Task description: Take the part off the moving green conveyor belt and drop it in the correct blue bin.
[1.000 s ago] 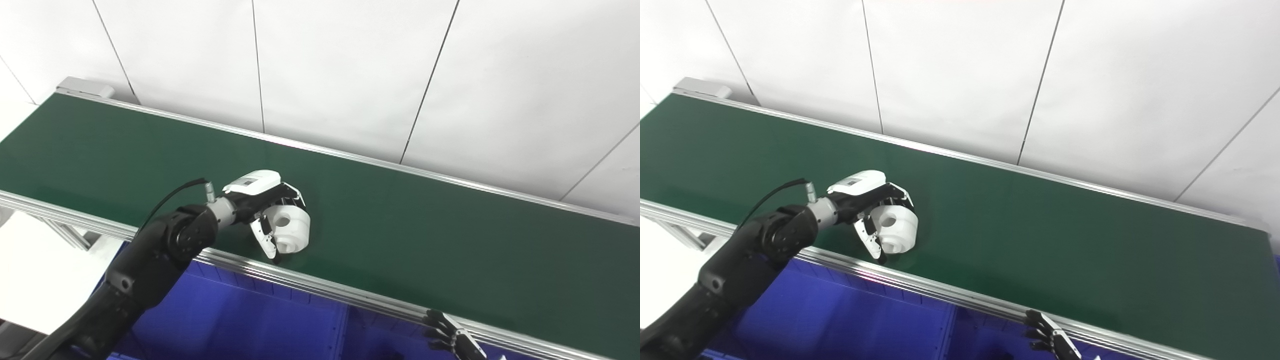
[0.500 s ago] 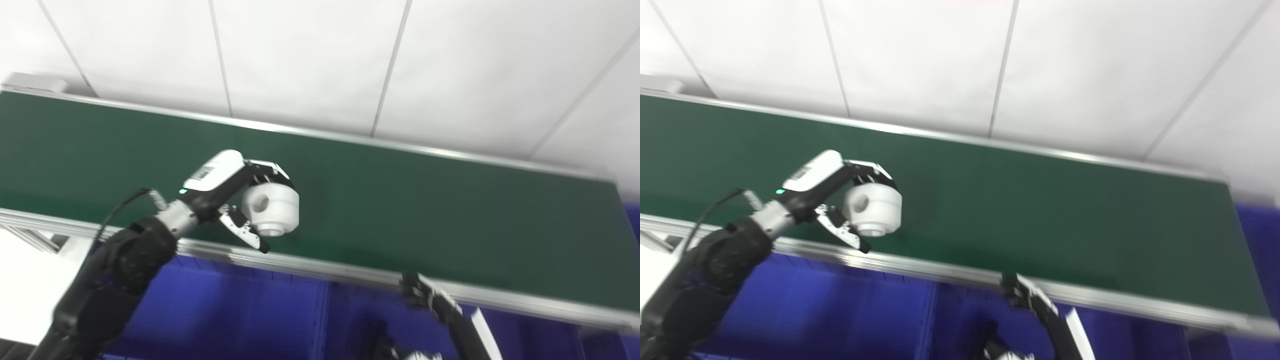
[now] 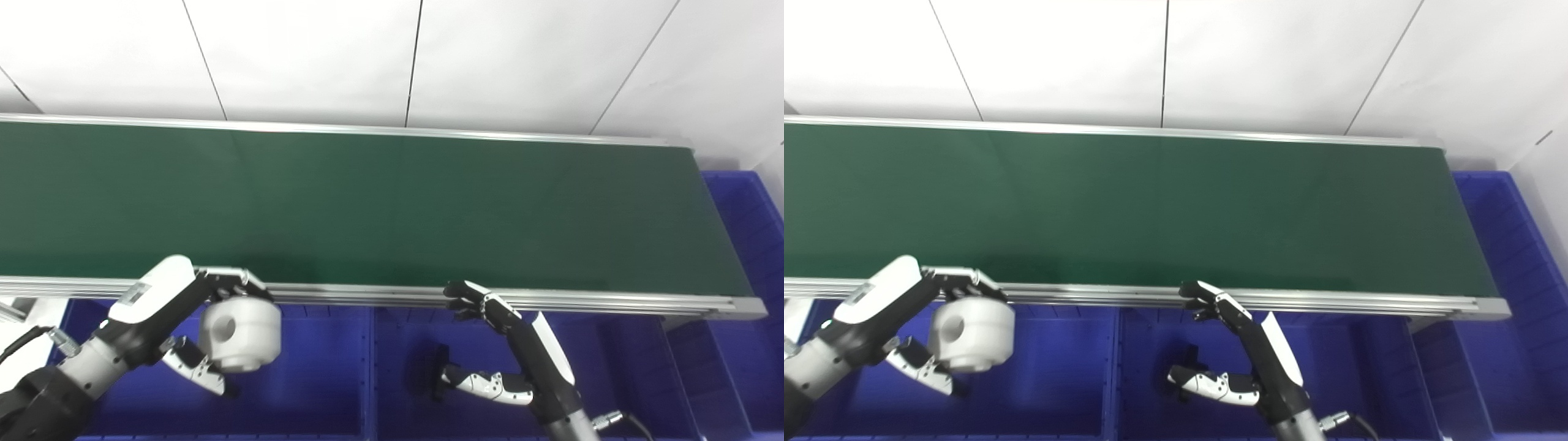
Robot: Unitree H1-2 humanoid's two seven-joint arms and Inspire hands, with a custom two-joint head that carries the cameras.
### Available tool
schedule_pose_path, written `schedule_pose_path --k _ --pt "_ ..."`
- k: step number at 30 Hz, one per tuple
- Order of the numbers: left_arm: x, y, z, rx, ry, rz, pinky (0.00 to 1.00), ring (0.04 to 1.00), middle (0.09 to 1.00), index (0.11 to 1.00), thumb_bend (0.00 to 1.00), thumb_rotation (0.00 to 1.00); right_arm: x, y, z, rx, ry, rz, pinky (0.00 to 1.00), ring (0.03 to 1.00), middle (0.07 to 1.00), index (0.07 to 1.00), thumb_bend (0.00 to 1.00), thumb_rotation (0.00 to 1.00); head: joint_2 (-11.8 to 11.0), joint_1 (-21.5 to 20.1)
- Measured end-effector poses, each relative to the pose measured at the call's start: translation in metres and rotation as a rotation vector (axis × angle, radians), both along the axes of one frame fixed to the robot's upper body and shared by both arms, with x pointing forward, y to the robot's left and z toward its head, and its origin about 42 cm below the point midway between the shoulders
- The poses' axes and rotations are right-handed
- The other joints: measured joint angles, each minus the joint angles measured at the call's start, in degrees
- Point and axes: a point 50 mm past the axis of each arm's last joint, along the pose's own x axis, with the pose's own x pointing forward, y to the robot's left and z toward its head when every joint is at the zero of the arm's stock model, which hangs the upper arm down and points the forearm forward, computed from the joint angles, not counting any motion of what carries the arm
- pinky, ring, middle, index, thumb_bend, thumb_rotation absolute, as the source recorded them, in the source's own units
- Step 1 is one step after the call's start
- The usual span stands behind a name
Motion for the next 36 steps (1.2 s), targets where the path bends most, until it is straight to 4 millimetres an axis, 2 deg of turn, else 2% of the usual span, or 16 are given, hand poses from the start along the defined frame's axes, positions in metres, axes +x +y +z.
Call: schedule_pose_path --k 4,5,8,15,23,26,28,29,30,33,34,36 --pt "-0.001 0.002 -0.001 0.056 0.001 -0.009 0.37 0.407 0.509 0.521 0.50 0.00 0.000 -0.001 0.000 -0.009 0.003 0.013 0.69 0.767 0.817 0.846 0.65 0.45 -0.09 0.35" --pt "-0.002 0.002 -0.002 0.070 0.008 -0.016 0.37 0.410 0.514 0.520 0.50 0.00 0.000 -0.001 0.000 -0.011 0.002 0.013 0.69 0.766 0.815 0.845 0.68 0.50 -0.09 0.53" --pt "-0.004 0.003 -0.005 0.136 0.019 -0.026 0.36 0.403 0.510 0.528 0.50 0.00 0.000 -0.002 0.000 -0.010 0.002 0.008 0.69 0.767 0.814 0.845 0.74 0.52 -0.09 1.14" --pt "-0.007 0.004 -0.011 0.316 0.027 0.020 0.29 0.374 0.492 0.537 0.50 0.00 0.001 -0.004 -0.001 -0.011 0.005 0.000 0.69 0.762 0.809 0.837 0.70 0.48 -0.18 1.76" --pt "0.001 -0.025 -0.029 0.465 0.110 0.090 0.25 0.371 0.470 0.543 0.49 0.00 0.001 -0.007 -0.003 0.004 0.016 0.002 0.67 0.754 0.805 0.838 0.65 0.51 0.00 3.25" --pt "0.003 -0.025 -0.029 0.498 0.113 0.111 0.25 0.377 0.464 0.552 0.49 0.00 0.001 -0.008 -0.004 0.015 0.024 0.003 0.67 0.759 0.813 0.840 0.66 0.52 -0.09 2.99" --pt "0.004 -0.023 -0.029 0.516 0.120 0.127 0.40 0.404 0.505 0.558 0.49 0.00 0.001 -0.009 -0.005 0.007 0.024 0.000 0.67 0.758 0.808 0.835 0.66 0.51 0.00 2.99" --pt "0.003 -0.023 -0.029 0.520 0.120 0.130 0.43 0.411 0.516 0.552 0.49 0.00 0.001 -0.009 -0.005 0.002 0.023 -0.003 0.67 0.758 0.808 0.835 0.66 0.51 0.00 2.99" --pt "0.003 -0.023 -0.029 0.521 0.116 0.132 0.63 0.713 0.795 0.804 0.49 0.00 0.000 -0.010 -0.005 0.000 0.022 -0.004 0.68 0.759 0.808 0.839 0.67 0.52 0.00 2.99" --pt "0.000 -0.023 -0.030 0.503 0.096 0.118 0.73 0.831 0.909 0.920 0.49 0.00 0.001 -0.009 -0.005 -0.012 0.019 0.000 0.68 0.758 0.807 0.838 0.67 0.50 0.00 2.99" --pt "-0.001 -0.023 -0.030 0.500 0.092 0.108 0.76 0.859 0.948 0.957 0.53 0.00 0.001 -0.009 -0.005 -0.014 0.018 0.001 0.68 0.762 0.811 0.843 0.69 0.52 0.00 2.99" --pt "-0.007 -0.022 -0.027 0.497 0.103 0.084 0.82 0.887 0.992 0.993 0.58 0.00 0.001 -0.009 -0.005 -0.015 0.018 0.003 0.69 0.763 0.811 0.841 0.69 0.49 0.00 2.99"
